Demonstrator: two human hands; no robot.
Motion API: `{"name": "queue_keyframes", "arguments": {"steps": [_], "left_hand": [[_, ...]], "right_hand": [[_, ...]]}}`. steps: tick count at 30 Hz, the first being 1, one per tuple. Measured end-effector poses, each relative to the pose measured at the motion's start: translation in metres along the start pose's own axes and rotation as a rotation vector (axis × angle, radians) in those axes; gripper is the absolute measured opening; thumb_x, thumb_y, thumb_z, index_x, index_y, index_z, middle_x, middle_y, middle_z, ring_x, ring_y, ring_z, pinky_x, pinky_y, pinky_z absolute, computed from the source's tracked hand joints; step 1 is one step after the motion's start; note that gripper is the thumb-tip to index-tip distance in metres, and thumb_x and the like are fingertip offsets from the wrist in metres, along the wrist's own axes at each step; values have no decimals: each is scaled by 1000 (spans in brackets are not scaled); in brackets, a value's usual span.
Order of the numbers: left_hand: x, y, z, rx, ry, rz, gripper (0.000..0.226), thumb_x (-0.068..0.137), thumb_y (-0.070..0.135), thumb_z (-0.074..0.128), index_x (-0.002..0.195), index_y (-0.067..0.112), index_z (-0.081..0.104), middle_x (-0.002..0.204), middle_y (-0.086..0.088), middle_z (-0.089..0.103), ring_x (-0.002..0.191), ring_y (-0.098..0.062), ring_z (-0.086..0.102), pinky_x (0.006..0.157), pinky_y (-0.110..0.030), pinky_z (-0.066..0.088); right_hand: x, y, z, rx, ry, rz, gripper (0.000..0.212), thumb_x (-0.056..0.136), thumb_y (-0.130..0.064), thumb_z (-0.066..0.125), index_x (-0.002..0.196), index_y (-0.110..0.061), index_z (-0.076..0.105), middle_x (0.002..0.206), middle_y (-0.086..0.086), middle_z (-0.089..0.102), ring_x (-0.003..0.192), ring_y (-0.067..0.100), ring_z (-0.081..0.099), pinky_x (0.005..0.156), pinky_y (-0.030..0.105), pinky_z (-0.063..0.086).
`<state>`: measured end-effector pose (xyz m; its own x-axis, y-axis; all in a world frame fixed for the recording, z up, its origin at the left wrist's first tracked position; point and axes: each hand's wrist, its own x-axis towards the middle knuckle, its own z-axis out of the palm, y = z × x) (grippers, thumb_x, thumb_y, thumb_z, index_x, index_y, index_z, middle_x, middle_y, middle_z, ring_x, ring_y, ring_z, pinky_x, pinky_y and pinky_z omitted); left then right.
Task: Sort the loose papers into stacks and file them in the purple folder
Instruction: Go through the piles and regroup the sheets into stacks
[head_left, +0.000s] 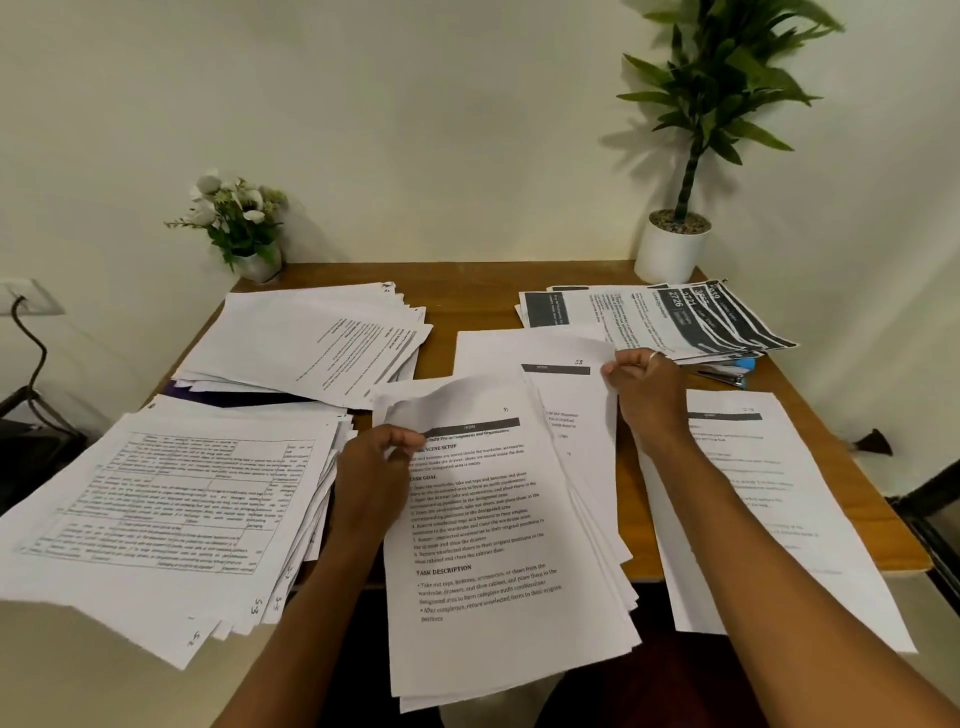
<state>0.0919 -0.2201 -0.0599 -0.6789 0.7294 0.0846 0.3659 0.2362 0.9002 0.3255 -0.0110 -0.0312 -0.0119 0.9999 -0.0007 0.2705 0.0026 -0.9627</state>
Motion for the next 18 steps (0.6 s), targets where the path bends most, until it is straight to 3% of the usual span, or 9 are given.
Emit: {"name": "queue_keyframes", "arguments": {"steps": [4,6,9,12,14,16,18], "left_hand": [[6,8,3,25,-23,0,25,95,1,61,87,22,71,96,12,68,86,-1,63,58,-1,45],[8,14,4,43,-24,-7,29,94,-4,58,87,22,71,93,13,66,82,3,60,56,2,42],[8,19,5,98,-10,21,35,92,-5,55,85,25,71,92,13,67,77,2,60,56,-4,42],[9,26,4,150,92,83,29,88,0,66,82,26,78,94,7,74,81,-8,65,74,-23,50],[7,34,2,216,152,156,25,86,3,72,80,26,79,93,3,75,84,-16,66,77,-36,57],[6,37,5,180,109,257,27,91,1,65,81,23,77,94,5,73,84,-12,67,69,-27,59],[2,37,5,42,-4,132,31,97,0,55,84,22,73,95,10,70,83,-8,68,61,-16,57]], "right_hand": [[-3,-10,-3,-73,34,-83,6,92,-22,75,95,-17,72,130,1,68,124,19,59,96,30,48],[-5,-15,-6,-64,52,-116,4,94,-22,72,95,-18,71,122,-2,69,117,17,61,95,30,49],[-11,-32,-8,-11,60,-141,13,102,-28,58,110,-17,61,104,-8,61,101,12,59,79,22,48],[-16,-46,-11,31,87,-150,26,107,-32,46,128,-17,50,104,-9,53,96,7,50,76,22,40],[-18,-52,-13,49,93,-183,29,107,-30,47,134,-19,46,117,-3,55,99,5,52,77,20,41],[-21,-55,-13,82,16,-182,40,103,-24,58,139,-23,42,126,-3,55,101,5,55,70,12,46],[-23,-52,-13,94,-159,-123,63,93,-13,71,145,-26,39,121,-10,52,94,0,57,61,7,49]]}}
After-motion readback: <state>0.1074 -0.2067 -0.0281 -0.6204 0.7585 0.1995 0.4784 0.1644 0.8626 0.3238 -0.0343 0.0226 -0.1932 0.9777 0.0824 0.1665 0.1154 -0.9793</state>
